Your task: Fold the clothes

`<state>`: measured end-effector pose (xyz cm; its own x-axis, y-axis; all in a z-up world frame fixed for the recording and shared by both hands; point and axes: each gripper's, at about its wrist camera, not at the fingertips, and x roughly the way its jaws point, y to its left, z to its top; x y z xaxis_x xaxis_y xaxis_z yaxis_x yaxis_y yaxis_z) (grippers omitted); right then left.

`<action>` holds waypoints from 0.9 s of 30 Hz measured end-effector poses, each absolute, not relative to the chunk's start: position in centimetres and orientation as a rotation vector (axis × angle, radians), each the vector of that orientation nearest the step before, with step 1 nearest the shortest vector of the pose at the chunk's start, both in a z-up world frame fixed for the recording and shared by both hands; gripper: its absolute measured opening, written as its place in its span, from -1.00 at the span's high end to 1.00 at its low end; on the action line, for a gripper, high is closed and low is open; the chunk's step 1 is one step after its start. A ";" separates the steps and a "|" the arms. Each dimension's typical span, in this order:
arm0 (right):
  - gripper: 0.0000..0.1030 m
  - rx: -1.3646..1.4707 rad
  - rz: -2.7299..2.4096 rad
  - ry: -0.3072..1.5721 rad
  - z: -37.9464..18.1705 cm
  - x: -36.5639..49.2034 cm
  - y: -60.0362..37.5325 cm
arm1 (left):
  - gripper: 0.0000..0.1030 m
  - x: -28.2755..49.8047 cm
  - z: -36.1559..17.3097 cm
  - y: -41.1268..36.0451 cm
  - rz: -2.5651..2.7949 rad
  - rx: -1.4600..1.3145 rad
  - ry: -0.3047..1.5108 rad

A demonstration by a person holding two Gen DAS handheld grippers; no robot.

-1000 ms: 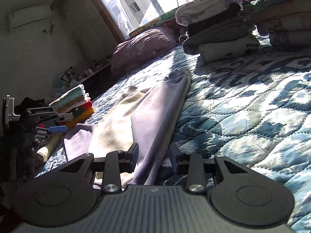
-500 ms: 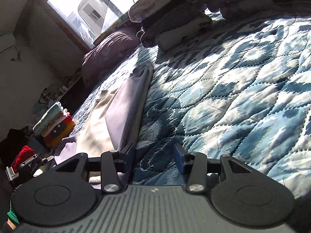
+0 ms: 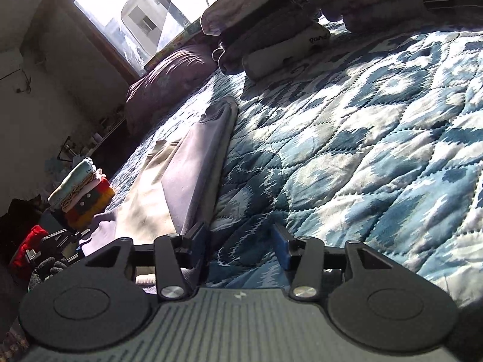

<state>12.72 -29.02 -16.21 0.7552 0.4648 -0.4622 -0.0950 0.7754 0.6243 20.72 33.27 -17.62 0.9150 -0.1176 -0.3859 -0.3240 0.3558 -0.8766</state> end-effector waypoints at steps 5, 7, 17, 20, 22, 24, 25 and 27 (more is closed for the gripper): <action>0.04 0.619 0.323 0.644 -16.2 12.9 -28.9 | 0.61 21.2 -17.3 33.4 0.136 -1.197 0.413; 0.03 0.623 0.324 0.637 -15.9 12.8 -28.8 | 0.82 21.3 -16.7 33.0 0.114 -1.163 0.413; 0.02 0.644 0.418 0.603 -14.6 12.6 -26.7 | 0.89 23.5 -9.7 22.4 -0.165 -0.794 0.372; 0.02 0.671 0.428 0.594 -14.6 12.7 -26.5 | 0.89 24.6 -8.7 17.2 -0.229 -0.637 0.413; 0.02 0.696 0.425 0.588 -14.7 12.7 -26.6 | 0.89 25.0 -8.5 13.9 -0.261 -0.519 0.446; 0.02 0.725 0.419 0.580 -14.9 12.8 -27.0 | 0.89 25.1 -8.5 10.0 -0.308 -0.389 0.477; 0.02 0.737 0.415 0.576 -15.0 12.8 -27.2 | 0.89 25.2 -8.6 8.4 -0.329 -0.336 0.487; 0.02 0.755 0.406 0.567 -15.1 12.8 -27.6 | 0.90 25.2 -8.9 5.5 -0.362 -0.232 0.499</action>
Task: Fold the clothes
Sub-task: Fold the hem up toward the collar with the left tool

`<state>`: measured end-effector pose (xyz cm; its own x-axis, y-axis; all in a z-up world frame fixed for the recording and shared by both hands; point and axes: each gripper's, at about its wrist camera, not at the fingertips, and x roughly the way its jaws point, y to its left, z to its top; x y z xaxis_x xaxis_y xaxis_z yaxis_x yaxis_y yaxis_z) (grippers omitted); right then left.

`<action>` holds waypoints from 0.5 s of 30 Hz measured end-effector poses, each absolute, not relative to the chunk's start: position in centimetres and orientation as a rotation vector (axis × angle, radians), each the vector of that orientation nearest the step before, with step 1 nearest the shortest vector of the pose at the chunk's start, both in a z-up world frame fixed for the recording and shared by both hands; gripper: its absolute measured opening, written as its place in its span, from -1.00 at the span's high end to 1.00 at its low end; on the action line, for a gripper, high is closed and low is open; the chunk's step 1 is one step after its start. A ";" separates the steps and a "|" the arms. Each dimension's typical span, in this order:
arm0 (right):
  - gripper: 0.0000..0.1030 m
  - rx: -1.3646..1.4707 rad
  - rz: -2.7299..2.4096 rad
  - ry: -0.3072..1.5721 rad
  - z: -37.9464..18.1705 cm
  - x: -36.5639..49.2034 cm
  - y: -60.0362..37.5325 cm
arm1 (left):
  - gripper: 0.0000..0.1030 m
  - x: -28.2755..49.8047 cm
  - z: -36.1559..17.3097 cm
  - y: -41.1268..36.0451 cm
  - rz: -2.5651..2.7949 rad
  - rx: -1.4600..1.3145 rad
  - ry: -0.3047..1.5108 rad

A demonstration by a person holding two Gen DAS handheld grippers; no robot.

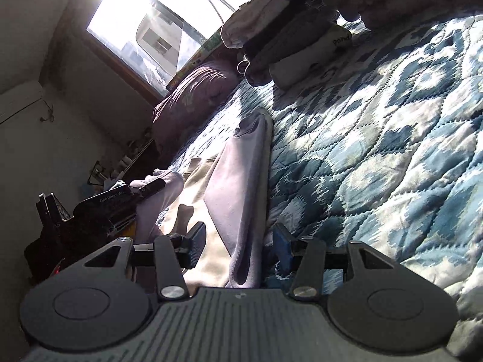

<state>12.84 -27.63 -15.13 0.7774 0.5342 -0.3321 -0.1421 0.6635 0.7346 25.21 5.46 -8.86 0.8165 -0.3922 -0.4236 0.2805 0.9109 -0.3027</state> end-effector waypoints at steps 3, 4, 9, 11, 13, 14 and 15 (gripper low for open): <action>0.02 0.778 0.397 0.555 -15.3 12.8 -28.2 | 0.90 25.2 -9.4 1.5 -0.403 -0.106 0.510; 0.03 0.784 0.396 0.553 -15.3 12.8 -28.4 | 0.90 25.0 -9.7 0.3 -0.413 -0.059 0.511; 0.03 0.808 0.382 0.548 -15.6 13.0 -29.2 | 0.02 24.1 -11.1 -3.8 -0.564 0.106 0.570; 0.03 0.805 0.374 0.545 -15.6 13.1 -29.4 | -0.04 23.0 -10.7 -3.3 -0.611 0.075 0.569; 0.02 0.793 0.371 0.542 -15.5 13.4 -29.5 | -0.03 21.9 -9.9 -2.1 -0.631 0.036 0.564; 0.02 0.774 0.373 0.541 -15.4 13.6 -29.4 | -0.03 21.3 -9.5 -1.4 -0.641 0.016 0.561; 0.02 0.749 0.381 0.542 -15.2 13.9 -29.1 | -0.03 20.7 -9.1 -0.3 -0.631 -0.013 0.552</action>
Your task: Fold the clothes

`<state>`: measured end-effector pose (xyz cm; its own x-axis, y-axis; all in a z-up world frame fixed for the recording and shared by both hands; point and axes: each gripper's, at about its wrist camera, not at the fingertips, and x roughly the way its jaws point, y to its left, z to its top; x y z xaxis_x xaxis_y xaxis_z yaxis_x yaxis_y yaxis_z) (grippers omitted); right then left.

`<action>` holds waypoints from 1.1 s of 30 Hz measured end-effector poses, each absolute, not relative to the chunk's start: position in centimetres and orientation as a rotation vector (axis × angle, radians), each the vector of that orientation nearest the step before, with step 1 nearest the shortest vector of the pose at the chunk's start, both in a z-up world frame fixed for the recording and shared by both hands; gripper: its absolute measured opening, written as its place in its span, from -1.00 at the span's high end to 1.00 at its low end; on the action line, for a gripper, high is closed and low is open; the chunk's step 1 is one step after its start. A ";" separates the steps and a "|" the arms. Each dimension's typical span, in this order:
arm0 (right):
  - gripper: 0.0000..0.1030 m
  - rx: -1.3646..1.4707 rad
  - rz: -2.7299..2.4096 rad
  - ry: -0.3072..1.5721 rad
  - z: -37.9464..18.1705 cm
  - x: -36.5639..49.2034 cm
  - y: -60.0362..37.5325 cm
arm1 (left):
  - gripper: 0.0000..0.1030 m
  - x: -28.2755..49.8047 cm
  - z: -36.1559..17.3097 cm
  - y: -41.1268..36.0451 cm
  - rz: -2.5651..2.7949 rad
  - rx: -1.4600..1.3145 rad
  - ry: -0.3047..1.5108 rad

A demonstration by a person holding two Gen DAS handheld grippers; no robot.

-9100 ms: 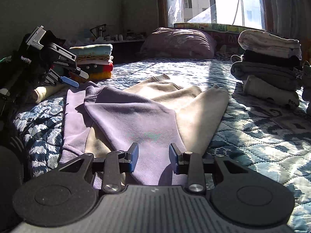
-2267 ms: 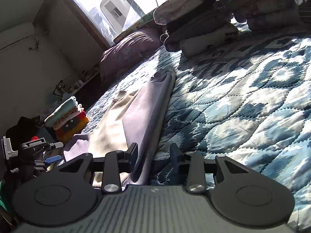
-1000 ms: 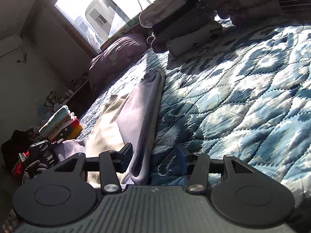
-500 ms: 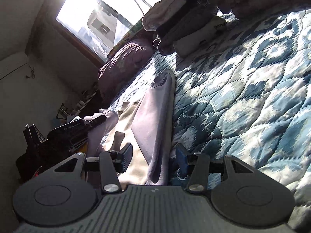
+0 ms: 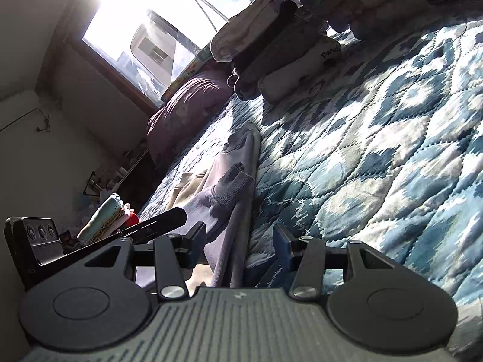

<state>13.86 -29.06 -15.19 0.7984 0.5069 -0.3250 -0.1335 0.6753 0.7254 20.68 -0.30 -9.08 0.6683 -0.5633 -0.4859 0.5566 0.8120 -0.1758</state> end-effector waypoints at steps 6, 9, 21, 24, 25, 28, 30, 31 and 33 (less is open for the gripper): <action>0.02 0.686 0.385 0.569 -14.4 17.7 -27.6 | -0.06 17.6 -7.5 7.9 -0.460 -0.122 0.498; 0.02 0.704 0.374 0.593 -14.6 20.4 -26.8 | -0.08 16.0 -8.0 11.0 -0.379 -0.144 0.507; 0.73 0.802 0.278 0.591 -15.1 23.9 -25.5 | -0.08 14.8 -10.2 15.9 -0.301 -0.277 0.535; 0.73 0.834 0.294 0.595 -15.1 24.2 -25.4 | -0.08 14.8 -10.1 16.4 -0.304 -0.301 0.526; 0.72 0.852 0.283 0.599 -15.3 24.2 -25.4 | -0.08 14.8 -10.0 16.6 -0.306 -0.305 0.523; 0.33 0.894 0.256 0.603 -15.7 24.2 -25.5 | -0.08 14.7 -9.9 16.8 -0.307 -0.313 0.518; 0.22 0.904 0.254 0.592 -15.9 23.9 -25.4 | -0.08 14.7 -9.9 17.1 -0.305 -0.320 0.515; 0.23 0.908 0.253 0.587 -16.0 23.7 -25.4 | -0.08 14.7 -9.9 17.2 -0.304 -0.321 0.515; 0.28 0.876 0.261 0.578 -15.7 23.7 -24.9 | -0.08 14.7 -10.0 17.3 -0.299 -0.324 0.516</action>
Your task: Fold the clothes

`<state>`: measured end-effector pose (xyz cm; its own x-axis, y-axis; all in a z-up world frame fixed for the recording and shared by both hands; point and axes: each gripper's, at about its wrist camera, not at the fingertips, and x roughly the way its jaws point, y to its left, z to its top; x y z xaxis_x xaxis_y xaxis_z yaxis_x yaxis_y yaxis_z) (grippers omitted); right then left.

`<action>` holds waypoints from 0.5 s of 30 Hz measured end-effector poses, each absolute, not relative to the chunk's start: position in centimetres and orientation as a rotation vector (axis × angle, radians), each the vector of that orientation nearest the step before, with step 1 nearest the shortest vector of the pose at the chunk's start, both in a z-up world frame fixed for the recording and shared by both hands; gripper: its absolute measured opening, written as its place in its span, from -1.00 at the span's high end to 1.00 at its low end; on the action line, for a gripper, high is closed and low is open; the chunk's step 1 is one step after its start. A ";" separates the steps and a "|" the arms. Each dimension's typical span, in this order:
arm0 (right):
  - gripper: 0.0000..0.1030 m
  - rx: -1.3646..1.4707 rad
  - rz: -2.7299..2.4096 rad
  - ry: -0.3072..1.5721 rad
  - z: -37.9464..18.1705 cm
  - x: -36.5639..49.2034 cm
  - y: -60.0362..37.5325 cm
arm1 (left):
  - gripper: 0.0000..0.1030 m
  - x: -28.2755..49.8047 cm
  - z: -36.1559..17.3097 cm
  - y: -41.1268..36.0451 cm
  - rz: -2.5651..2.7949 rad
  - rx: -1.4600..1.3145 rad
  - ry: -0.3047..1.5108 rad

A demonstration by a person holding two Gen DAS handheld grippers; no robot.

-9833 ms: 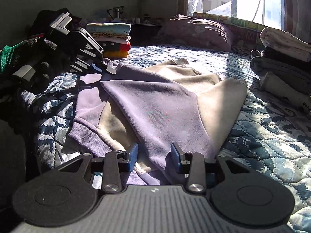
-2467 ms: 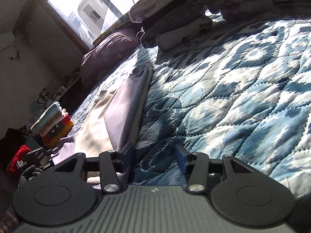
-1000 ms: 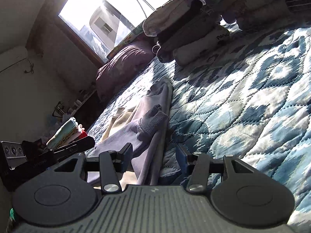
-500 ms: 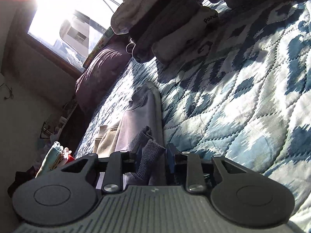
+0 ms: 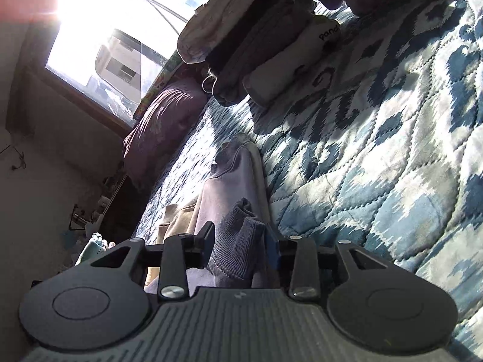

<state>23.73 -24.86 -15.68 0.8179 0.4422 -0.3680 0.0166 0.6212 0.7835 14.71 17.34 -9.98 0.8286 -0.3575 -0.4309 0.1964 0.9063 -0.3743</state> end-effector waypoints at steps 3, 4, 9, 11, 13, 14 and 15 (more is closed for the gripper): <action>0.57 0.810 0.250 0.586 -15.3 24.2 -24.0 | -0.08 14.7 -10.1 17.5 -0.294 -0.330 0.520; 0.86 0.784 0.234 0.597 -15.2 24.4 -23.8 | -0.08 14.7 -10.1 17.5 -0.295 -0.328 0.521; 0.89 0.620 0.233 0.537 -12.7 23.7 -22.6 | -0.08 14.6 -10.2 17.0 -0.323 -0.284 0.532; 0.89 0.564 0.244 0.502 -11.2 23.3 -22.3 | -0.05 14.6 -10.2 16.8 -0.353 -0.272 0.536; 0.89 0.544 0.260 0.476 -9.9 23.1 -22.3 | -0.05 14.4 -10.2 16.2 -0.402 -0.234 0.545; 0.89 0.544 0.266 0.466 -9.4 23.1 -22.5 | -0.05 14.4 -10.3 15.6 -0.429 -0.211 0.553; 0.89 0.544 0.273 0.456 -8.8 23.2 -22.6 | -0.06 14.3 -10.4 15.0 -0.453 -0.181 0.561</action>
